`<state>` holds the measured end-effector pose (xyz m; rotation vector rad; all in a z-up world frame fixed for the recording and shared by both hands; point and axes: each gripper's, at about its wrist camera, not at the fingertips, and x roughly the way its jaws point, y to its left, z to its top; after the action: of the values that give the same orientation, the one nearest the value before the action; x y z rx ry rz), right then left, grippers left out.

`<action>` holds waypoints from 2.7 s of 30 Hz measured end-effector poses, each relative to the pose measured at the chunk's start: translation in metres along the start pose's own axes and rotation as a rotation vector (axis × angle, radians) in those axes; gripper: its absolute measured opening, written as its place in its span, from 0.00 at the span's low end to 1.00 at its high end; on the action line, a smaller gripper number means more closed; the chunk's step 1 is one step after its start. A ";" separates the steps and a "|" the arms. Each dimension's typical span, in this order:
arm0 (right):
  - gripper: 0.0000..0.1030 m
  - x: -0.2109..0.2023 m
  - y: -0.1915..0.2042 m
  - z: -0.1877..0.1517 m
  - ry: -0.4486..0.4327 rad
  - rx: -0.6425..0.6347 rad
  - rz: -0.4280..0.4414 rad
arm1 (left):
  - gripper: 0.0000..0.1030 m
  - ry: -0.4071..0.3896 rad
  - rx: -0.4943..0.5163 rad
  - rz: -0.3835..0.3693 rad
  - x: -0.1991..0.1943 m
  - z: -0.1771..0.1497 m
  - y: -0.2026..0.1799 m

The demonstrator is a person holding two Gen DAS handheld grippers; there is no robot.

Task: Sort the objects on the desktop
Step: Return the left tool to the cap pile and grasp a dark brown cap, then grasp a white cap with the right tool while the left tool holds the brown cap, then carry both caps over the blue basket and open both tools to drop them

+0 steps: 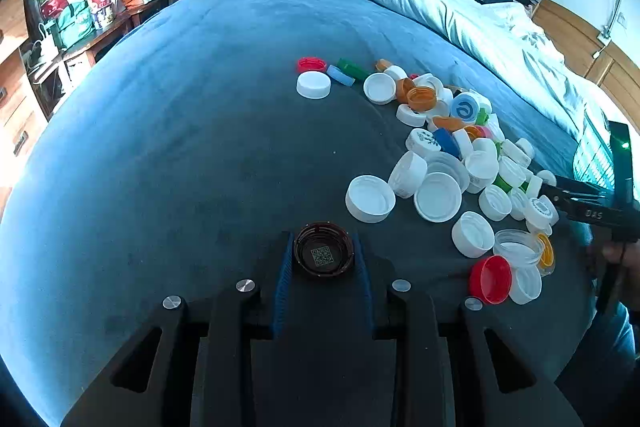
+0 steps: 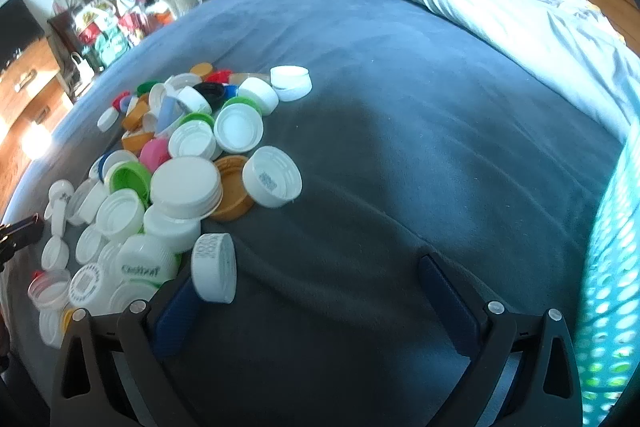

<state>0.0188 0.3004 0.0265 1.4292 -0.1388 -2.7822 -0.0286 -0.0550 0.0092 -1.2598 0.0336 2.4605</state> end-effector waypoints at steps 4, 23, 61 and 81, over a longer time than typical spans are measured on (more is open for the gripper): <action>0.88 0.001 0.017 0.002 0.043 -0.053 0.010 | 0.24 -0.003 -0.008 -0.002 0.002 0.001 0.002; 0.15 -0.006 0.032 0.014 0.070 -0.103 0.023 | 0.24 -0.012 -0.069 0.031 0.001 0.001 0.002; 0.12 -0.197 0.077 0.028 -0.258 -0.237 0.100 | 0.24 -0.129 -0.063 0.121 -0.086 0.050 -0.076; 0.12 -0.236 0.031 0.025 -0.342 -0.179 0.093 | 0.24 -0.139 0.107 0.111 -0.094 0.078 -0.163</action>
<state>0.1355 0.2830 0.2353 0.8790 0.0409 -2.8497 0.0157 0.0812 0.1542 -1.0663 0.2010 2.5965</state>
